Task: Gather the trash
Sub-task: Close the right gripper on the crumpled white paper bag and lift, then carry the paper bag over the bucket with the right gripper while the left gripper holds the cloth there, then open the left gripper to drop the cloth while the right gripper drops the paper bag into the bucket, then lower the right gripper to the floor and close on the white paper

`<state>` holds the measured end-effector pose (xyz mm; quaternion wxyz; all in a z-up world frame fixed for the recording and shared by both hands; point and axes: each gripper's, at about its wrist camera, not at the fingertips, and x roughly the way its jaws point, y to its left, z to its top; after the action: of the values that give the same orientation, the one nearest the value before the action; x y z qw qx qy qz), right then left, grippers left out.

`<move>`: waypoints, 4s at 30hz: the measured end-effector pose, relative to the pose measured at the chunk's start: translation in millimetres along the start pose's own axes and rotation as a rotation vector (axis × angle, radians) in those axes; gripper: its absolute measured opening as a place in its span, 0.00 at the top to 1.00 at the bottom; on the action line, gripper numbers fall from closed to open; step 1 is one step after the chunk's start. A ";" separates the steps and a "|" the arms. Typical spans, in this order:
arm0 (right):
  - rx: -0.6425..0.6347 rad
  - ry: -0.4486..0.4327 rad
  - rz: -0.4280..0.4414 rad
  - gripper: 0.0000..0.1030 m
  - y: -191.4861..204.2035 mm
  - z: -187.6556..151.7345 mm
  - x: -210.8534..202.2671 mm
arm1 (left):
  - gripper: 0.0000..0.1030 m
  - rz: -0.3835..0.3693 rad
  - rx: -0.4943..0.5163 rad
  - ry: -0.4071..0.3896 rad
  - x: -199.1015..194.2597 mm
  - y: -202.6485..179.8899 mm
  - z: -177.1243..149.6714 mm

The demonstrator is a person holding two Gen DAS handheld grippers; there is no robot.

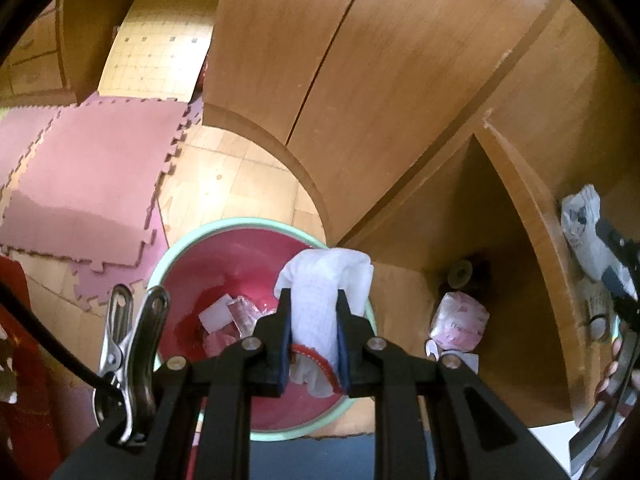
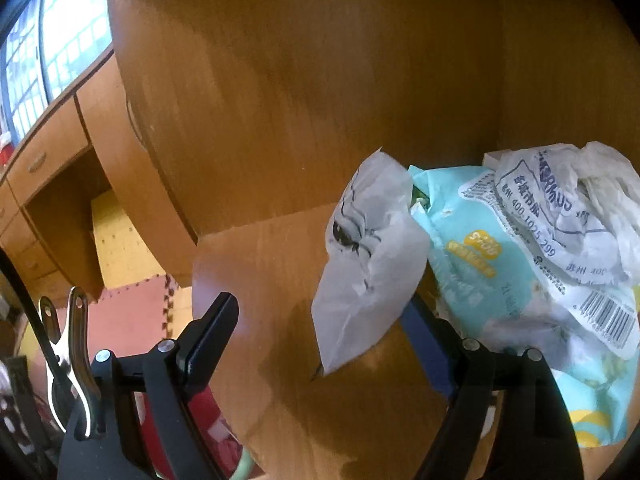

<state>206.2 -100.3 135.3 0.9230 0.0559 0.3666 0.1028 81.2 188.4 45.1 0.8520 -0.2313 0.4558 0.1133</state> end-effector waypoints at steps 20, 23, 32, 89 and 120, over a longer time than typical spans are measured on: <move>-0.042 -0.014 0.101 0.88 -21.4 2.5 -32.5 | 0.82 0.070 0.118 -0.003 -26.3 -21.3 -2.0; -0.058 -0.031 0.149 0.92 -16.9 -6.9 -49.3 | 0.82 0.056 0.090 0.000 -26.8 -15.5 -2.6; -0.076 -0.077 0.286 0.95 4.0 -47.3 -86.1 | 0.82 0.059 0.057 0.027 -7.6 4.4 -17.4; 0.113 0.603 0.058 0.37 -65.1 -335.2 122.4 | 0.49 0.102 -0.015 0.206 51.4 26.3 -18.0; -0.074 0.782 0.038 0.87 -51.6 -384.7 156.7 | 0.49 0.088 -0.064 0.254 77.6 28.0 -12.4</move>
<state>60.4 -103.7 -257.1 0.7132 -0.0142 0.6854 0.1464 104.3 205.1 -33.3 0.7740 -0.2507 0.5656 0.1347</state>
